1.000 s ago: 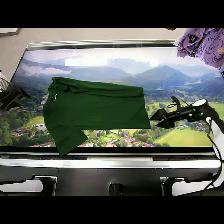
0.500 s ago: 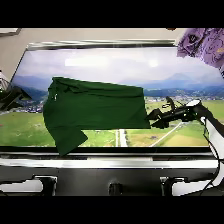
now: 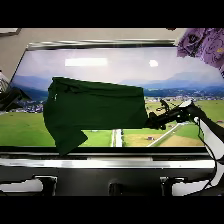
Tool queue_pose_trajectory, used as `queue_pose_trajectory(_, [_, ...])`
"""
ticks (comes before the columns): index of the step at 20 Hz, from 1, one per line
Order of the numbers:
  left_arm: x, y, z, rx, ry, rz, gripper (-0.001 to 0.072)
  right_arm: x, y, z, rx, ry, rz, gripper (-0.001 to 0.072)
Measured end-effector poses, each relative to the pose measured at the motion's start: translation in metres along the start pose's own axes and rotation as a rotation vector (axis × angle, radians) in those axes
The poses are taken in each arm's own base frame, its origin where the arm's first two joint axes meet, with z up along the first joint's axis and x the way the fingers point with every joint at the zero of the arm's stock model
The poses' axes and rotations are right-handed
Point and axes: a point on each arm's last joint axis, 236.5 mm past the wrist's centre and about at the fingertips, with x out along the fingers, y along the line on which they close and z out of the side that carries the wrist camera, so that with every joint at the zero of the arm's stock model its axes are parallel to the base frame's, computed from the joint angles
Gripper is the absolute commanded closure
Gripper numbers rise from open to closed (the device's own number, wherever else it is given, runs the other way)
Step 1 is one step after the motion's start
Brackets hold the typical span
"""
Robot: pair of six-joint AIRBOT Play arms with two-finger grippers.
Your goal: Fold the clothes and pants, and hang the long-sleeved shirts on hangers.
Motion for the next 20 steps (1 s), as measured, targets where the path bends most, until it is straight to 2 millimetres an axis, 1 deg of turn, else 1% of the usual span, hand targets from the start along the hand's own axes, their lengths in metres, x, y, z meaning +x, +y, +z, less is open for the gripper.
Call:
queue_pose_trajectory(2, [0.000,0.013,-0.003,-0.025,0.005,0.004,0.0044,-0.001,0.004,0.000,-0.006,-0.007,0.001,0.0684])
queue_pose_trajectory(4, [0.006,0.028,-0.013,-0.040,0.025,-0.007,0.0044,-0.005,0.007,0.000,-0.019,-0.020,-0.010,0.0684])
queue_pose_trajectory(6, [0.017,0.042,-0.031,-0.056,0.046,-0.047,0.0044,-0.011,0.010,0.000,-0.033,-0.035,-0.021,0.0684])
queue_pose_trajectory(8, [0.033,0.054,-0.055,-0.087,0.062,-0.110,0.0044,-0.015,0.014,0.000,-0.045,-0.049,-0.028,0.0684])
queue_pose_trajectory(10, [0.049,0.063,-0.079,-0.130,0.076,-0.183,0.0044,-0.019,0.017,0.000,-0.056,-0.061,-0.030,0.0684])
queue_pose_trajectory(11, [0.056,0.066,-0.087,-0.152,0.075,-0.214,0.0044,-0.021,0.018,0.000,-0.057,-0.065,-0.030,0.0684])
queue_pose_trajectory(13, [0.067,0.066,-0.104,-0.168,0.085,-0.265,0.0044,-0.023,0.020,0.000,-0.063,-0.071,-0.031,0.0684])
queue_pose_trajectory(15, [0.076,0.062,-0.116,-0.154,0.093,-0.298,0.0044,-0.024,0.021,0.000,-0.063,-0.075,-0.031,0.0684])
queue_pose_trajectory(18, [0.085,0.054,-0.122,-0.116,0.094,-0.312,0.0044,-0.025,0.022,-0.001,-0.053,-0.076,-0.030,0.0684])
queue_pose_trajectory(20, [0.090,0.050,-0.121,-0.096,0.082,-0.308,0.0044,-0.026,0.023,-0.001,-0.051,-0.075,-0.029,0.0684])
